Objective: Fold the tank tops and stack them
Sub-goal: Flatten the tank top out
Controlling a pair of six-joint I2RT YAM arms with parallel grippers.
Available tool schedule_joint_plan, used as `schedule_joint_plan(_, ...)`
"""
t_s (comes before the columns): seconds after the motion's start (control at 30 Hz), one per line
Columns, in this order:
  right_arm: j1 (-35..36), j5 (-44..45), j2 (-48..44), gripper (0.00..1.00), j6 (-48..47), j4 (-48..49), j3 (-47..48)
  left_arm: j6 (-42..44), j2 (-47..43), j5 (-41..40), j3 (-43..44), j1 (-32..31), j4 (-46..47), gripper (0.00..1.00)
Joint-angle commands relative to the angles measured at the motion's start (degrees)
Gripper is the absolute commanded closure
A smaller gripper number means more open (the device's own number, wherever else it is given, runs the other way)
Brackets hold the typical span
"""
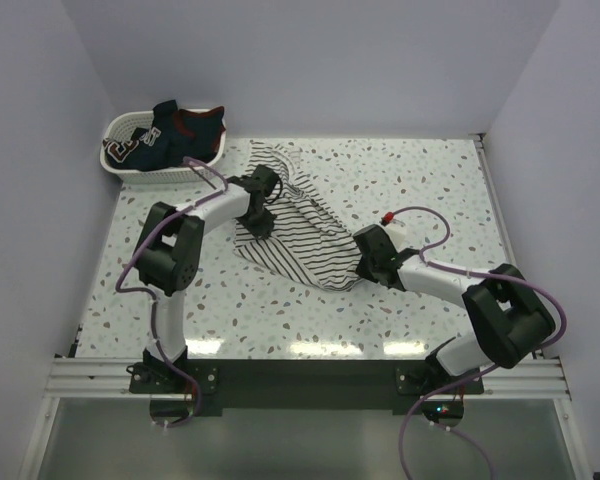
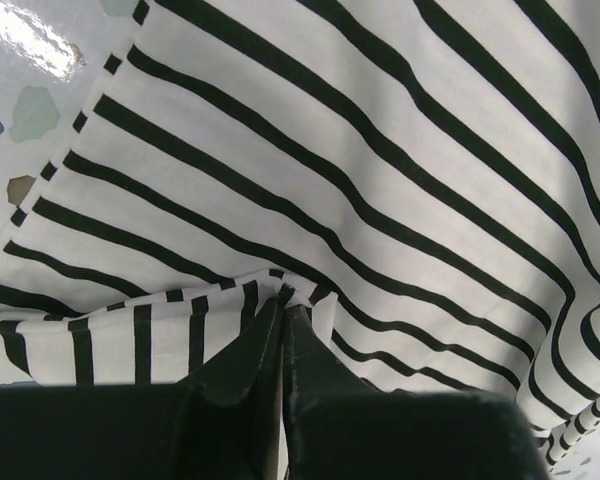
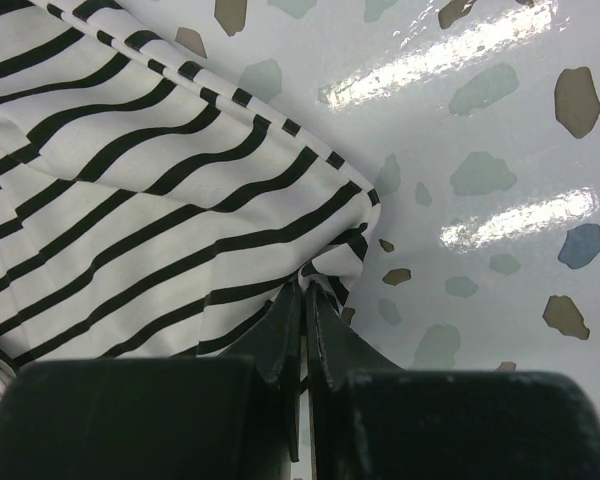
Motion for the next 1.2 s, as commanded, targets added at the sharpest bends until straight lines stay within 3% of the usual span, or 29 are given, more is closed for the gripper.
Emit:
schedule_joint_plan(0.0, -0.1, -0.5, -0.2, 1.0, -0.5, 0.0, -1.3, 1.7, -0.3, -0.2, -0.6, 0.4, 0.4, 1.0)
schedule_joint_plan(0.23, -0.1, -0.4, -0.9, 1.0, -0.4, 0.0, -1.8, 5.3, -8.7, -2.9, -4.8, 0.2, -0.3, 1.0)
schedule_joint_plan(0.37, -0.1, -0.8, -1.7, 1.0, -0.2, 0.1, -2.6, 7.3, -16.5, -2.9, -13.1, 0.1, 1.3, 1.0)
schedule_joint_plan(0.7, -0.1, -0.7, -6.8, 1.0, -0.7, -0.2, -7.0, 9.7, -47.8, 1.8, -42.2, -1.2, 9.7, 1.0)
schedule_joint_plan(0.83, -0.1, -0.7, -10.9, 1.0, -1.1, -2.1, -8.5, 8.4, -61.4, 2.8, -54.7, -1.5, 6.8, 1.0)
schedule_joint_plan(1.0, -0.1, -0.8, -19.4, 1.0, -1.5, -5.3, -11.6, 7.6, -77.4, 6.5, -62.6, -1.8, 2.9, 1.0)
schedule_joint_plan(1.1, -0.1, -2.2, -23.3, 0.98, -1.5, -8.3, -12.2, 8.3, -82.1, 8.4, -64.9, -1.9, -0.6, 0.86)
schedule_joint_plan(1.13, -0.1, -2.6, -24.5, 0.93, -1.5, -9.0, -12.5, 8.8, -82.8, 8.9, -64.9, -1.8, -2.2, 0.73)
schedule_joint_plan(1.17, -0.1, -2.8, -26.0, 0.91, -1.4, -10.3, -12.7, 9.6, -84.0, 9.1, -64.6, -1.8, -3.2, 0.68)
